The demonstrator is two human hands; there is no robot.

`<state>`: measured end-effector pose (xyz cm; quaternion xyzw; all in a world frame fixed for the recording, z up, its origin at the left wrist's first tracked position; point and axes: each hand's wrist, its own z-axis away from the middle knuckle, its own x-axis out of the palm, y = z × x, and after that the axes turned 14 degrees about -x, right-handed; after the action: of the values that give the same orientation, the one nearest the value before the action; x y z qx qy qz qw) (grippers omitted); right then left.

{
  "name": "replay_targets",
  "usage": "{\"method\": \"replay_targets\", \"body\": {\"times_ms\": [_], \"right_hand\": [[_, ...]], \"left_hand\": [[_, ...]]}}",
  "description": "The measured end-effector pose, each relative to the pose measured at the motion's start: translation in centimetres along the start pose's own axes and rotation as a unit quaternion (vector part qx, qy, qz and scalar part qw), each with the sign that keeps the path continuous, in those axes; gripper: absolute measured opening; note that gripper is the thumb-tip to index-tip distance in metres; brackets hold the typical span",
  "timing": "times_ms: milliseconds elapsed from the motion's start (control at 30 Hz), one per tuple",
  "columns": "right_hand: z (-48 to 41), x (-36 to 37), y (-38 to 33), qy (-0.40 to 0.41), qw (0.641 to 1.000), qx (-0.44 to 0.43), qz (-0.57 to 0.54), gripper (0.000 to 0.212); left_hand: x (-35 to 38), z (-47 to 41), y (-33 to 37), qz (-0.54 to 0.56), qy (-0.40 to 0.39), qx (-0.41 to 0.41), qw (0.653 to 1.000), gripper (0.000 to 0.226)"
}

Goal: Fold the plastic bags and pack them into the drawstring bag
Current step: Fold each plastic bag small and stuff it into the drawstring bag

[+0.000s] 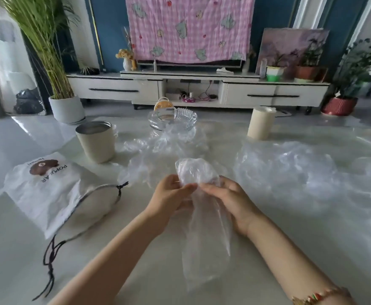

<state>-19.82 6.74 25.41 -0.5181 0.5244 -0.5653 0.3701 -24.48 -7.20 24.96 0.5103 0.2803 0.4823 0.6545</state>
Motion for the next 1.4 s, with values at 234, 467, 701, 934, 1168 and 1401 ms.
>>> {"method": "replay_targets", "body": {"times_ms": [234,467,701,934,1168,1401], "right_hand": [[1.0,-0.5,-0.2,-0.053,0.999,0.006,-0.011,0.029],[1.0,-0.4,-0.3,-0.049,0.997,0.002,-0.056,0.015],[0.6,0.3,0.6,-0.017,0.998,-0.052,0.009,0.044],[1.6,1.0,-0.3,-0.028,0.971,-0.195,0.135,0.057],[1.5,0.8,-0.4,-0.019,0.953,-0.25,0.17,0.052],[1.8,0.3,0.5,-0.144,0.673,-0.438,0.579,0.085]], "left_hand": [[-0.3,1.5,0.4,-0.063,-0.017,0.03,0.997,0.021],[-0.7,1.3,0.3,-0.075,-0.073,0.026,0.994,0.03],[-1.0,1.2,0.7,-0.018,-0.005,0.013,1.0,0.029],[-1.0,1.7,1.6,0.025,-0.025,-0.043,0.998,0.026],[-1.3,2.6,1.5,-0.094,-0.136,-0.112,0.98,0.01],[-2.8,2.5,2.2,-0.065,-0.006,-0.071,0.995,0.021]]}}
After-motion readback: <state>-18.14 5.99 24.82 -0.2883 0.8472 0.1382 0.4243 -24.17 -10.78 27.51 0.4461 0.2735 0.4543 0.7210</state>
